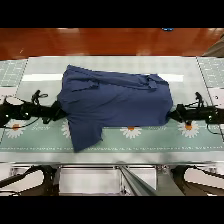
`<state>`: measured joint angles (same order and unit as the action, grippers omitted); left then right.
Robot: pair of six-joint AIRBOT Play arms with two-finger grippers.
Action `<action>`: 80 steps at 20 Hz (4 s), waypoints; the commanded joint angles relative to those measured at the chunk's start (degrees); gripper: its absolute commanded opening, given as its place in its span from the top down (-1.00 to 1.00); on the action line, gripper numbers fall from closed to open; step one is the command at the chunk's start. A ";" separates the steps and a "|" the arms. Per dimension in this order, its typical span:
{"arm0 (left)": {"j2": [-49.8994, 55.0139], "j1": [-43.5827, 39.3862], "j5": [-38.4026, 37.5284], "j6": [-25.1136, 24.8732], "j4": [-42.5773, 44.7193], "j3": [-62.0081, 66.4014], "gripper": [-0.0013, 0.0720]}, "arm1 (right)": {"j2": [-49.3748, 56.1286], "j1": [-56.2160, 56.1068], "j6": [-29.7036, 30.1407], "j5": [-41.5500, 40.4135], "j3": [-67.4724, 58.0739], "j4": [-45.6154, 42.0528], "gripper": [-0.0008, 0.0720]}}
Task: Fold the shirts.
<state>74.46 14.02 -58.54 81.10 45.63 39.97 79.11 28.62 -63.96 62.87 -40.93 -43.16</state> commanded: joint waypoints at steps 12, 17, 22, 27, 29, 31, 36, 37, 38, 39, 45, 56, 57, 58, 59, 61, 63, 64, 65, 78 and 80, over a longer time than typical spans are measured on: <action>-25.38 3.13 -7.52 -4.98 -12.55 57.44 0.91 | -31.47 -0.98 -13.38 11.76 -61.13 -13.14 0.91; -39.60 6.14 -7.61 -0.20 8.61 64.83 0.91 | -41.57 -1.01 -17.03 12.02 -66.20 -24.39 0.91; -49.46 3.10 -10.36 5.90 27.19 64.83 0.91 | -46.77 -9.31 -18.25 18.05 -66.20 -29.24 0.91; -49.24 -0.94 -16.37 11.30 29.83 60.85 0.91 | -46.23 -15.23 -19.61 20.90 -62.82 -34.49 0.91; -48.50 -0.94 -16.76 12.85 29.38 54.86 0.91 | -44.63 -15.23 -19.58 20.94 -58.34 -33.07 0.91; -46.45 -0.94 -16.70 12.92 29.38 47.60 0.91 | -41.64 -15.23 -18.91 20.74 -52.46 -31.58 0.91; -33.53 -0.98 -4.63 8.13 20.72 29.64 0.91 | -26.25 -15.28 -14.47 14.67 -40.09 -25.16 0.91; -29.27 -1.05 -1.55 6.88 18.47 27.85 0.91 | -21.42 -15.28 -13.57 13.31 -39.76 -22.99 0.91; -23.89 -1.36 1.11 6.36 17.55 27.32 0.91 | -16.48 -15.28 -12.35 11.04 -39.78 -20.46 0.91; -18.49 -1.77 3.74 6.34 17.46 27.74 0.91 | -12.04 -15.28 -11.78 8.22 -39.78 -18.64 0.91; 14.97 -3.93 9.38 6.43 15.56 42.99 0.91 | 16.85 -15.23 -11.30 3.74 -53.11 -12.33 0.91; 28.37 -4.02 -2.01 5.75 14.29 53.05 0.91 | 32.52 -17.99 -16.94 8.94 -65.44 -12.63 0.91; 28.39 -3.78 -5.42 4.15 14.38 53.05 0.91 | 32.26 -17.53 -17.03 10.86 -65.44 -12.68 0.91; 28.44 -3.56 -8.70 2.93 14.58 52.96 0.91 | 32.09 -17.14 -17.09 13.66 -65.42 -13.25 0.91; 28.44 -3.50 -12.17 2.43 15.93 52.37 0.91 | 32.11 -16.90 -17.07 16.92 -65.35 -14.80 0.91; 28.44 -3.39 -16.79 2.54 20.81 50.56 0.91 | 32.09 -17.68 -17.00 22.56 -64.87 -20.02 0.91; 28.44 -2.80 -19.12 2.49 22.10 48.92 0.91 | 32.09 -17.77 -17.03 24.37 -63.58 -20.85 0.91; 28.44 -2.60 -19.82 2.47 22.12 48.43 0.91 | 32.09 -17.79 -17.03 24.46 -62.88 -20.81 0.91; 28.44 -2.60 -20.28 2.45 22.14 48.15 0.91 | 32.11 -17.79 -17.05 24.63 -62.18 -20.85 0.91; 31.04 -2.49 -26.43 0.35 22.12 48.04 0.91 | 32.22 -17.75 -16.83 24.41 -56.92 -21.99 0.91; 31.06 -2.36 -26.60 0.33 22.10 48.04 0.91 | 32.22 -17.77 -16.83 24.94 -56.92 -21.99 0.91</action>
<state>105.27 11.51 -84.05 81.82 67.77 88.01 111.28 10.90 -80.82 86.98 -97.93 -65.14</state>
